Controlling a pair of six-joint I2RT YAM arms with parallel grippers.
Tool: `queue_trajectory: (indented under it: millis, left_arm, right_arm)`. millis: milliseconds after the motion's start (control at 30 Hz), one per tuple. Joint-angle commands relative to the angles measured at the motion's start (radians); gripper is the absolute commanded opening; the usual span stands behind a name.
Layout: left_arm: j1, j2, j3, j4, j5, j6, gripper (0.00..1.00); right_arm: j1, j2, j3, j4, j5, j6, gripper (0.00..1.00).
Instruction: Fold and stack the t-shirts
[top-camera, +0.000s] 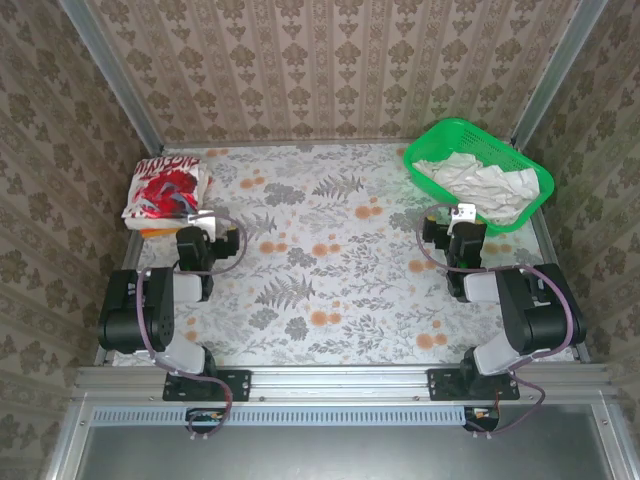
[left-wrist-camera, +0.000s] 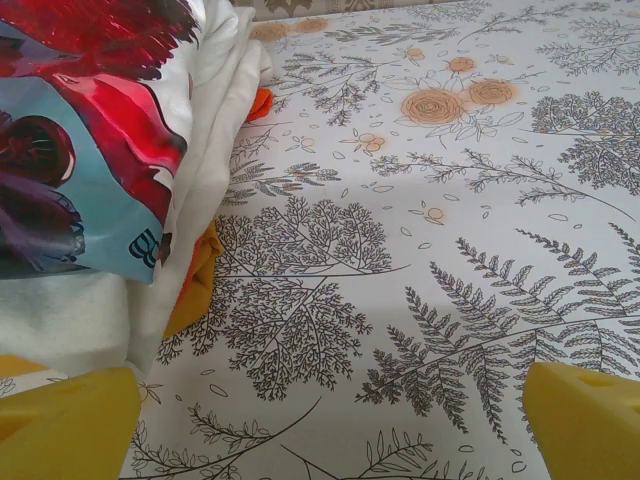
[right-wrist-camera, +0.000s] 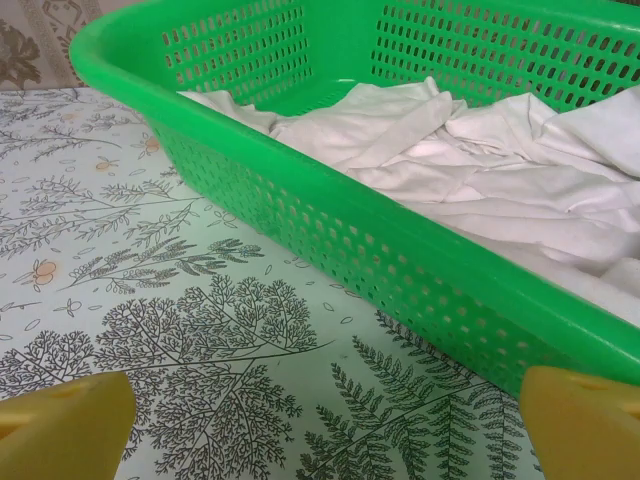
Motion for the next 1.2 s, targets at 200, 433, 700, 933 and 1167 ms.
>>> queue_trajectory:
  millis: [200, 433, 700, 933, 1167]
  left_arm:
    - [-0.004, -0.009, 0.016, 0.021, 0.003, 0.009, 1.0]
    - [-0.001, -0.007, 0.016, 0.019, 0.005, 0.006, 1.0]
    - [0.001, -0.009, 0.013, 0.023, 0.007, 0.007, 1.0]
    - [-0.063, -0.167, 0.035, -0.137, -0.019, 0.074, 1.0]
    - [-0.254, -0.343, 0.111, -0.375, -0.095, 0.228, 1.0]
  right_arm:
    - [0.005, 0.002, -0.013, 0.034, 0.028, 0.011, 1.0]
    - [0.004, 0.001, -0.011, 0.032, 0.027, 0.011, 1.0]
    - [0.002, 0.0, -0.013, 0.034, 0.023, 0.011, 1.0]
    - [0.013, -0.099, -0.037, -0.002, -0.012, -0.016, 1.0]
    - [0.019, -0.384, 0.069, -0.4, -0.127, -0.077, 1.0]
